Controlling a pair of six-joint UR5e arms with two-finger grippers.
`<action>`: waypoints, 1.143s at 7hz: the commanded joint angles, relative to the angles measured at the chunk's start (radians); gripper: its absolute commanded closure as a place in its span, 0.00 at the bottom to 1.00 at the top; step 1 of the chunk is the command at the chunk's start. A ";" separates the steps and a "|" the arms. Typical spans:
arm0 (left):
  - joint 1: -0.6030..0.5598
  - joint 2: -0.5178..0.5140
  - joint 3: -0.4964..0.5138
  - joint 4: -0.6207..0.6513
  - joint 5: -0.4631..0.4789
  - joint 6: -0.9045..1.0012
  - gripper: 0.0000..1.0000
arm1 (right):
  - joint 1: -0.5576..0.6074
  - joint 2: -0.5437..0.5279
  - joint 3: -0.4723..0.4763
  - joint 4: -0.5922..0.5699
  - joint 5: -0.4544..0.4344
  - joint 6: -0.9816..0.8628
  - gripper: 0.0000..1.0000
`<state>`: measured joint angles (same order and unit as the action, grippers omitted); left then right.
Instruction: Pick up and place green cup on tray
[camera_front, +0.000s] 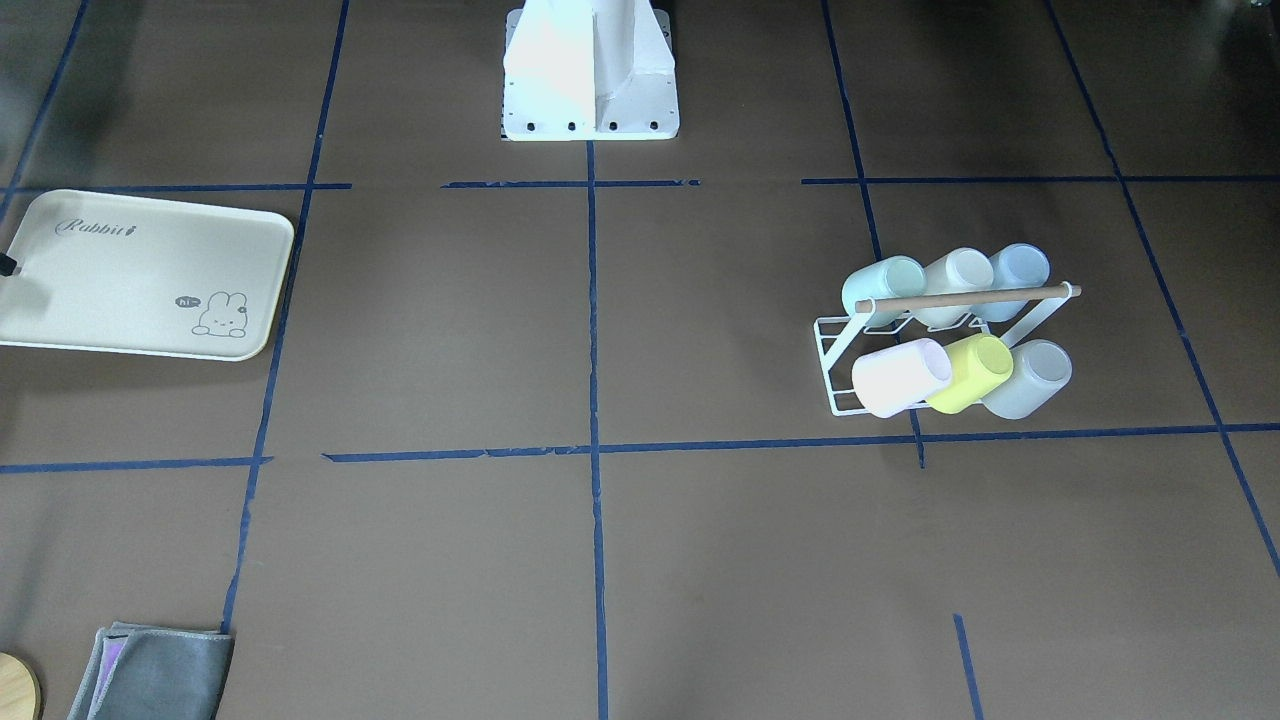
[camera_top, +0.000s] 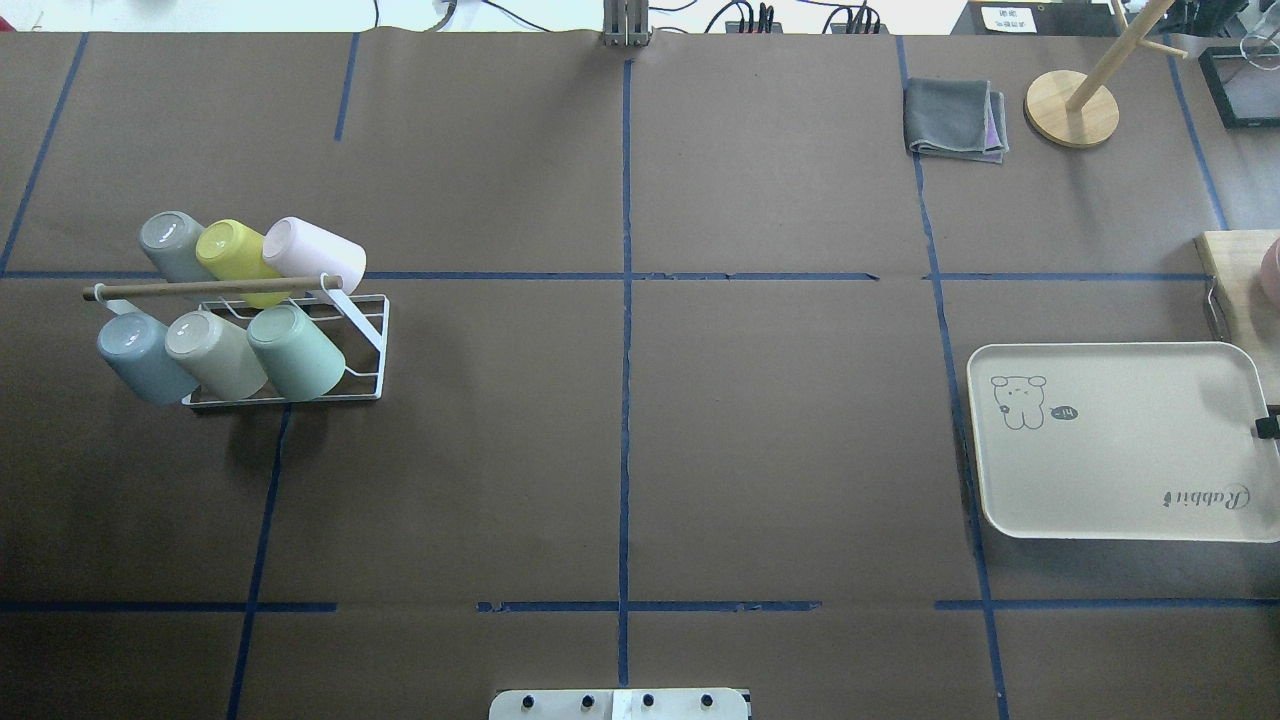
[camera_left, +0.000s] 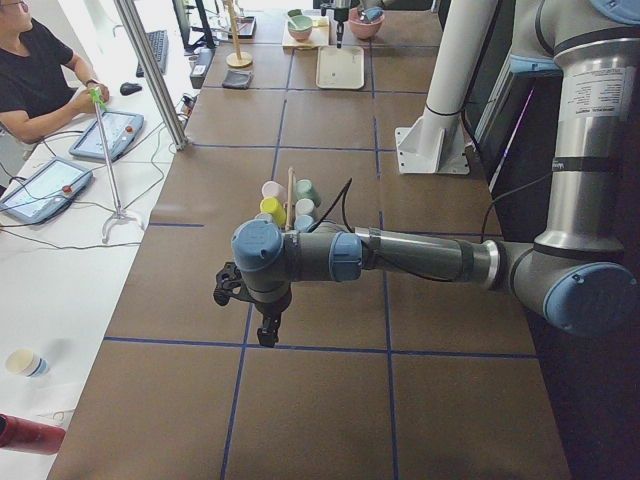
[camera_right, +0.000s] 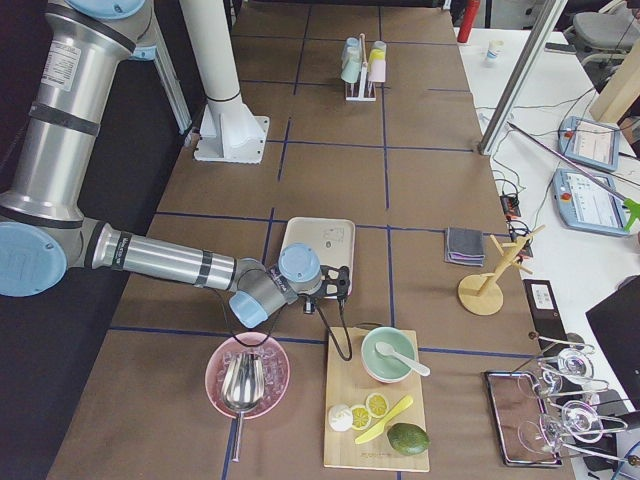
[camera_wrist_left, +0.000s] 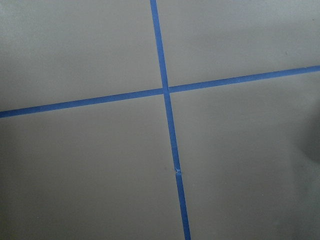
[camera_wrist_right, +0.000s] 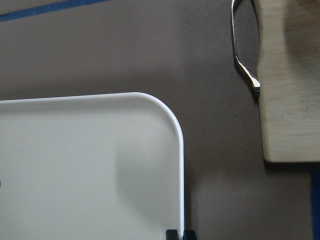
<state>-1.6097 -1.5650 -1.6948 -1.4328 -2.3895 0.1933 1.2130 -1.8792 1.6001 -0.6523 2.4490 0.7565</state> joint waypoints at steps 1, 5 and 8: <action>-0.001 0.000 -0.011 0.002 0.000 0.000 0.00 | 0.023 0.052 0.024 0.000 0.031 0.029 1.00; -0.001 0.000 -0.014 0.005 0.000 0.000 0.00 | -0.131 0.366 0.020 -0.012 0.049 0.410 1.00; -0.001 0.002 -0.014 0.006 0.000 0.000 0.00 | -0.396 0.515 0.021 -0.070 -0.167 0.570 1.00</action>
<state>-1.6107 -1.5643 -1.7094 -1.4275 -2.3903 0.1933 0.9151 -1.4207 1.6208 -0.6818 2.3637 1.2872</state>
